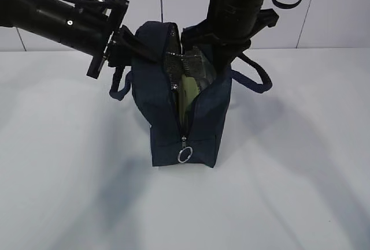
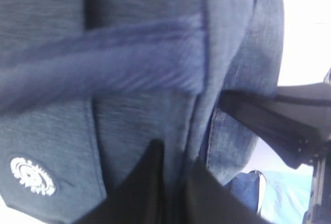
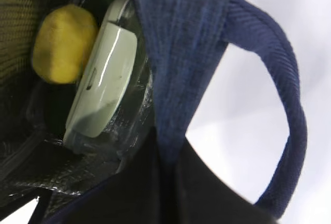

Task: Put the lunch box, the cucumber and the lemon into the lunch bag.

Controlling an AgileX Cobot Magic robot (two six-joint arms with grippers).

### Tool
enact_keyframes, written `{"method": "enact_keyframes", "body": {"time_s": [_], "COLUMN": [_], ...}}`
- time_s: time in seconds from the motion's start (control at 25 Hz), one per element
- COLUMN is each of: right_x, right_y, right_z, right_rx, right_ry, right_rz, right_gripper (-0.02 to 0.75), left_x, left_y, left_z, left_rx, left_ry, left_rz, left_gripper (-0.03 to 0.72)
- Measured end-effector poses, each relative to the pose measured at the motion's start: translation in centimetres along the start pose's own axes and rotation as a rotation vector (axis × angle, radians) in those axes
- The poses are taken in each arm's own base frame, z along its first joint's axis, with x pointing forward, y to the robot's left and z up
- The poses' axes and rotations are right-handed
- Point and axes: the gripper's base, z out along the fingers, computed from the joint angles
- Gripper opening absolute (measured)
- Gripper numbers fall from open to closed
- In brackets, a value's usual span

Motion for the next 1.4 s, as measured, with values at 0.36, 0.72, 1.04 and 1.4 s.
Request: {"method": "enact_keyframes", "body": {"time_s": [0.36,0.72,1.04,1.4], "right_x": [-0.1,-0.1,0.2,1.4], "right_y": [-0.1,-0.1,-0.4,-1.1], "right_z": [0.0,-0.2,-3.5,-9.4], "right_rx": [0.003,0.0,-0.009,-0.024], "right_ry": [-0.009,-0.02,-0.09,-0.215], "right_rz": [0.0,0.001,0.004,0.013], "right_gripper": [0.051,0.406,0.445,0.445], "left_x": [0.1,0.0,-0.7,1.0], "left_y": [0.1,0.4,-0.4,-5.4], "left_z": [0.1,-0.5,-4.8,-7.9], "left_rx": [-0.007,-0.006,-0.005,0.011], "left_ry": [0.011,0.012,-0.09,-0.154], "left_rz": [0.004,-0.002,0.009,0.131], "left_gripper": [0.106,0.354,0.359,0.352]}}
